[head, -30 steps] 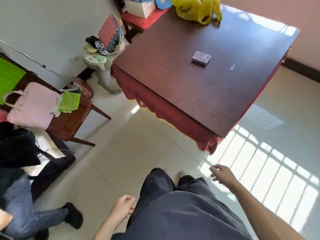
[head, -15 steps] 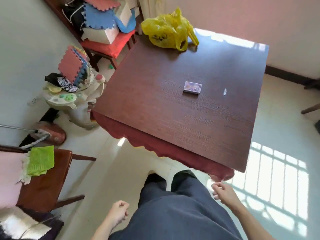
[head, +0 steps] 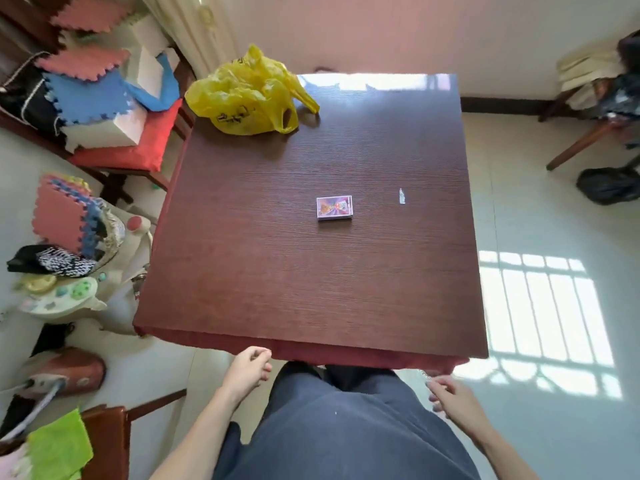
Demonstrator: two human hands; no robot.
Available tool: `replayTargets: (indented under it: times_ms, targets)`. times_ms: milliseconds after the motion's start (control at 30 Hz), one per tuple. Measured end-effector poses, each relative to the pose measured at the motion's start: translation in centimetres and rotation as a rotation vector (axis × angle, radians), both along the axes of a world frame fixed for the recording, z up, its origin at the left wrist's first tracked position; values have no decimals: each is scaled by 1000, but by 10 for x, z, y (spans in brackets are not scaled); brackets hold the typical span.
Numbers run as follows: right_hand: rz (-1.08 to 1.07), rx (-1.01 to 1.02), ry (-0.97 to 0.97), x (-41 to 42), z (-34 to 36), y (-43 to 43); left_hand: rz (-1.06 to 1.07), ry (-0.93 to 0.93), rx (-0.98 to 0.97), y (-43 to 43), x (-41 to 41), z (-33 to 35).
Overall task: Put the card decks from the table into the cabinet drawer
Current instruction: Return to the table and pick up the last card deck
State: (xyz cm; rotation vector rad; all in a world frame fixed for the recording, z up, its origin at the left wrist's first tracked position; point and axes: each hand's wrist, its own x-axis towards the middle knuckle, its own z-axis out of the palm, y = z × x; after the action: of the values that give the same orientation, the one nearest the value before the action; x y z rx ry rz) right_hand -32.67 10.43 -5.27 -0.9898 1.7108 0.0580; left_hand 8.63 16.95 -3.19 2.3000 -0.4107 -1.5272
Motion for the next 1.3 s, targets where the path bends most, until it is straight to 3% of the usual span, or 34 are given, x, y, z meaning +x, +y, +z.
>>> replayTargets:
  times_ms: [200,267,633,800,967,1300]
  targets:
    - [17,-184,-123,69,36,-90,-73,38,103,0,5,-7]
    - [111,-268,-117,100,41,-127,-81,47,131,4,12,-10]
    - [724,-641,255,259,28,-293,44,29,105,17,57,-10]
    - [940,-598,405,292,15,-328,68,31,135,25,67,-11]
    - [964,-496,469,303,12,-338,90,38,162,29,71,-10]
    - [965,-532,371,296,8,-316,80,41,183,23,73,-14]
